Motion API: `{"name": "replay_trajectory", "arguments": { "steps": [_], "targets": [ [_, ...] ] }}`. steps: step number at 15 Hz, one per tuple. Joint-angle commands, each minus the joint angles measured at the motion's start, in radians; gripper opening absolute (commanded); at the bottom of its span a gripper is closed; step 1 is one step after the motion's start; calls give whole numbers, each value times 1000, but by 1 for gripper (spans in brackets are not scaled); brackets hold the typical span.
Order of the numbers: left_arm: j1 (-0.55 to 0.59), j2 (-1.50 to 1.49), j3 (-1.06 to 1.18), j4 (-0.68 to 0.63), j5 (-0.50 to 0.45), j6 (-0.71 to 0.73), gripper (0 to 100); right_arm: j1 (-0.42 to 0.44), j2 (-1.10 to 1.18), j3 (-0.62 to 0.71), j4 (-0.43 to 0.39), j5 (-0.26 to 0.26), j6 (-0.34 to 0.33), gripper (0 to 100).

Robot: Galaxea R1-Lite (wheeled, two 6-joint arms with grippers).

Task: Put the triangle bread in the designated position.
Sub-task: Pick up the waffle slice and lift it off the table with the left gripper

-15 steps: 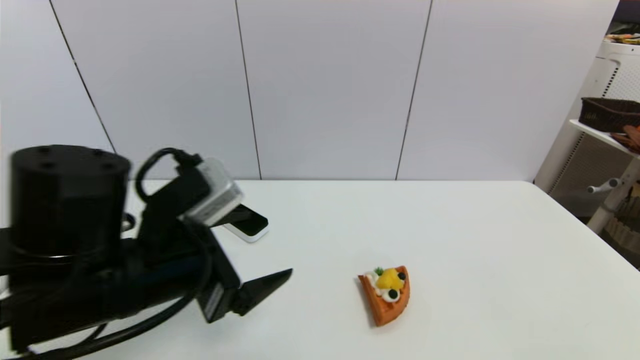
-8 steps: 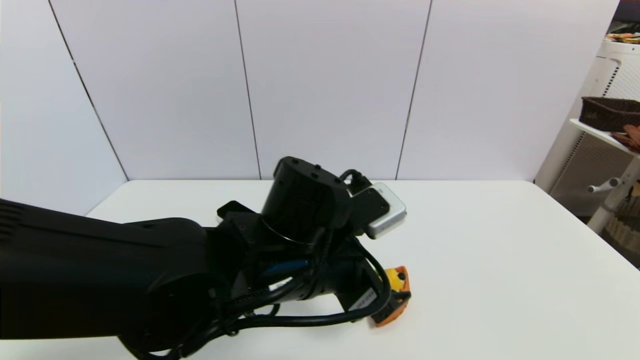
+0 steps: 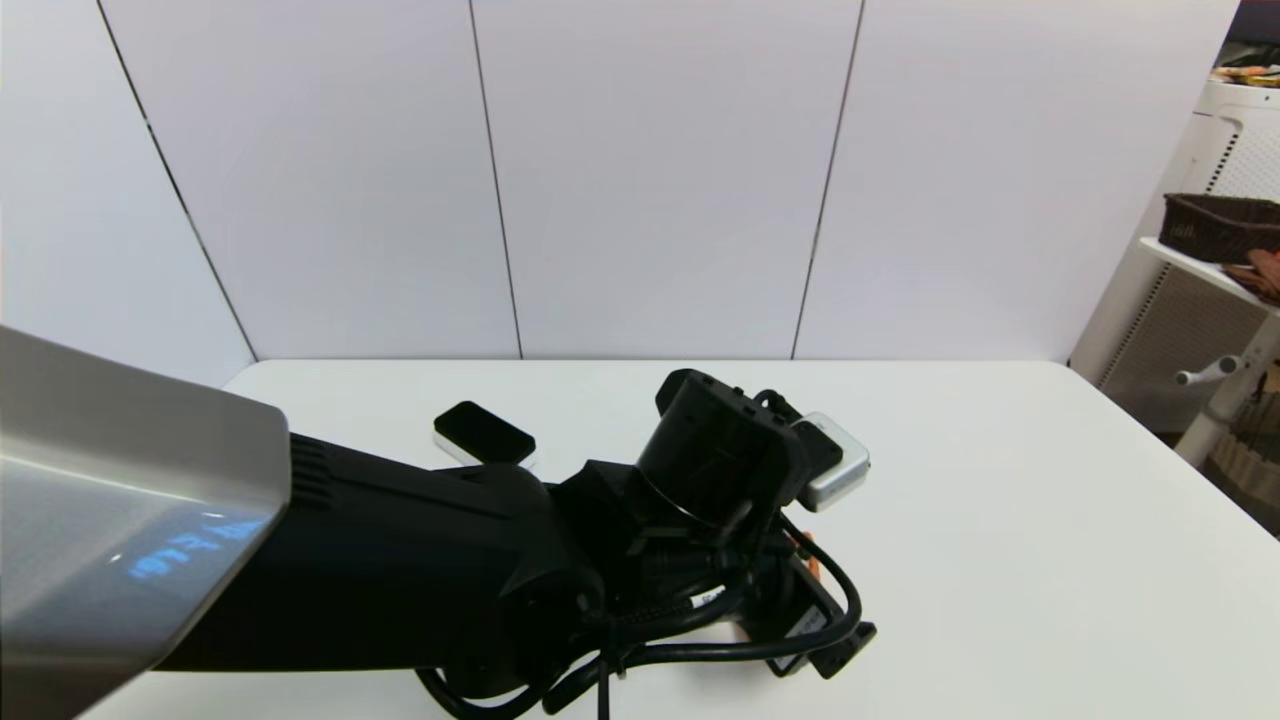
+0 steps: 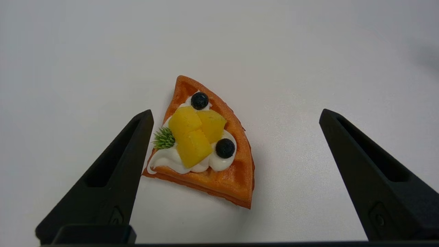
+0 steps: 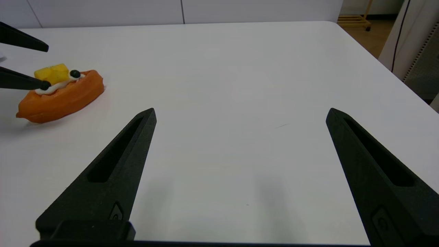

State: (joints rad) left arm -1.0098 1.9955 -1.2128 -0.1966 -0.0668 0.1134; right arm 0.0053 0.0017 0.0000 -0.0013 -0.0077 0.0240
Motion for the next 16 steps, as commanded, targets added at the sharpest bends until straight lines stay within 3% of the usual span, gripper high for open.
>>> {"name": "replay_trajectory", "arguments": {
  "steps": [1, 3, 16],
  "targets": [
    [2, 58, -57, 45, 61, -46, 100, 1, 0, 0, 0, 0, 1, 100],
    [8, 68, -64, 68, 94, -55, 100, 1, 0, 0, 0, 0, 1, 100],
    [48, 118, -134, 88, 70, -83, 100, 1, 0, 0, 0, 0, 1, 100]
  ]
}}
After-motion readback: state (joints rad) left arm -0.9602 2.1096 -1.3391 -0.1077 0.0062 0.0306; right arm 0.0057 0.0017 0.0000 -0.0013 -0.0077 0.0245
